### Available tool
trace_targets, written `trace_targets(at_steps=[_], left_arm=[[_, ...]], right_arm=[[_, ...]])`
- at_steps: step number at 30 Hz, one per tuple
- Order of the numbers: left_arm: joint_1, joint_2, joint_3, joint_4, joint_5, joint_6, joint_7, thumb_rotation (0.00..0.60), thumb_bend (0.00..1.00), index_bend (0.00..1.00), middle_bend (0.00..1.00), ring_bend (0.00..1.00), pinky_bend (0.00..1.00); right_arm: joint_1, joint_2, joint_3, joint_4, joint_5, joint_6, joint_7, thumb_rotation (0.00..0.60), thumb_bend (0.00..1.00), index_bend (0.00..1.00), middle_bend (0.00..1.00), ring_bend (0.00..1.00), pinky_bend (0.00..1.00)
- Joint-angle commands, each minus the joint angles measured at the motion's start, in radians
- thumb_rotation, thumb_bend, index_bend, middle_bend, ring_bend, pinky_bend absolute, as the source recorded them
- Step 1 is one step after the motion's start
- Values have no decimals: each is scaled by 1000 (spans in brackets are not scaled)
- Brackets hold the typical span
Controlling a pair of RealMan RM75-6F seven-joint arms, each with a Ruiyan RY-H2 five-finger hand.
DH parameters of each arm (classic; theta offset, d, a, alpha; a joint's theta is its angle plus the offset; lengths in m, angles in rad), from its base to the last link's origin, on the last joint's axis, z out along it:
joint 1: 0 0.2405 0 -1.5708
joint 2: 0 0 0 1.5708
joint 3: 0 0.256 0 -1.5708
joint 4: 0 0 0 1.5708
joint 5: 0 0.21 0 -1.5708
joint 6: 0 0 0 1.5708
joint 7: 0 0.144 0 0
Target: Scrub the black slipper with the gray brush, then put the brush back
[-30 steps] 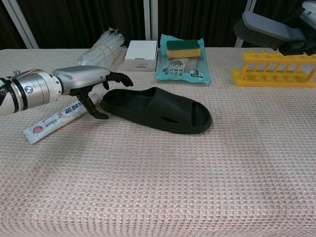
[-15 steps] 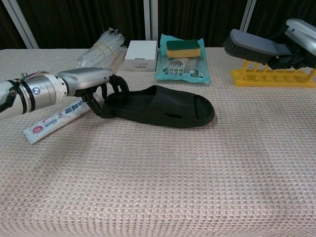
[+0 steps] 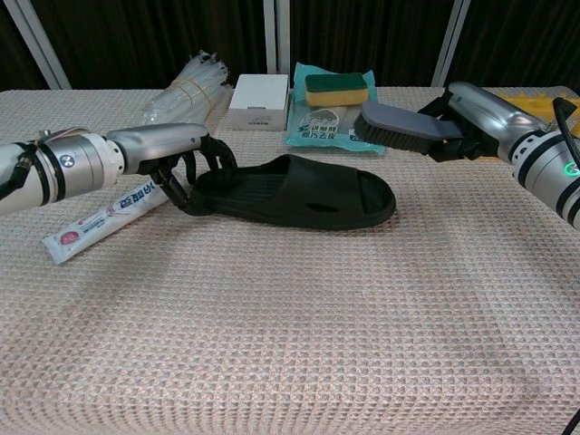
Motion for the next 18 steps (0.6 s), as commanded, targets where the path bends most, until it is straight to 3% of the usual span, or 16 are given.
trace_targets(at_steps=[1, 18], left_arm=[[-1, -6, 0, 9, -5, 0, 12, 600, 407, 441, 427, 327, 433], [-1, 3, -11, -3, -35, -15, 13, 600, 489, 468, 456, 351, 449]], right_arm=[[37, -15, 14, 19, 37, -57, -40, 600, 1000, 1000, 1000, 1000, 1000], [110, -44, 16, 66, 118, -165, -146, 600, 1000, 1000, 1000, 1000, 1000]])
